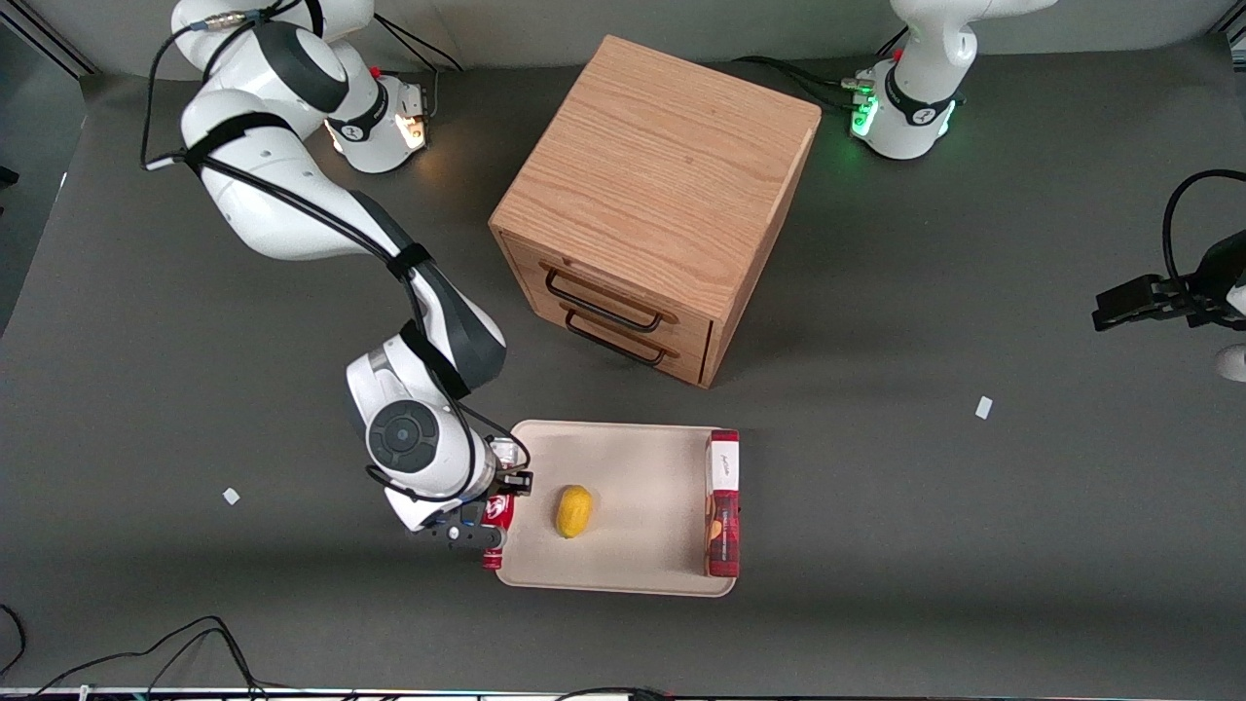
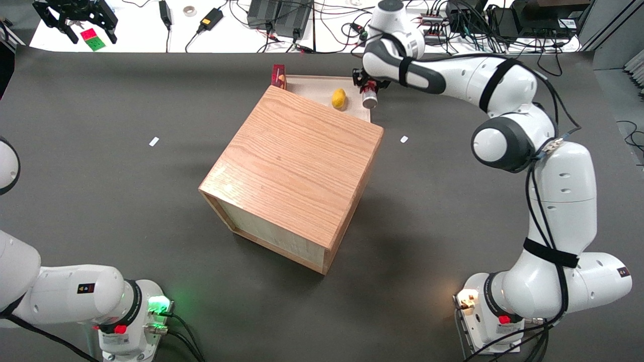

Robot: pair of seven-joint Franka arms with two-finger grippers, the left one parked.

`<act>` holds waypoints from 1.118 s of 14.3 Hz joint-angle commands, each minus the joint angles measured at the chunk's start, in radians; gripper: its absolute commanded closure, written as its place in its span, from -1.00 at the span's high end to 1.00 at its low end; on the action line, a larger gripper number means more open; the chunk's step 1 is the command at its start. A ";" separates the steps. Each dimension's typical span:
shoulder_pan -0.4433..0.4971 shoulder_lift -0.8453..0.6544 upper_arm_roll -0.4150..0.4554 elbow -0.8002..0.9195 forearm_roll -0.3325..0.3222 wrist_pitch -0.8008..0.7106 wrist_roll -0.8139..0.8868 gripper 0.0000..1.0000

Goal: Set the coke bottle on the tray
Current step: 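Carry the bottle over the cream tray beside the lemon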

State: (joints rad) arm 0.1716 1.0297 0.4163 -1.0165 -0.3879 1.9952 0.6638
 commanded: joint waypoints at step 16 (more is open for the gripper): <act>0.066 0.090 -0.067 0.055 0.003 0.113 -0.024 1.00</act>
State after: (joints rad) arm 0.2226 1.1068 0.3597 -1.0012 -0.3879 2.1070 0.6461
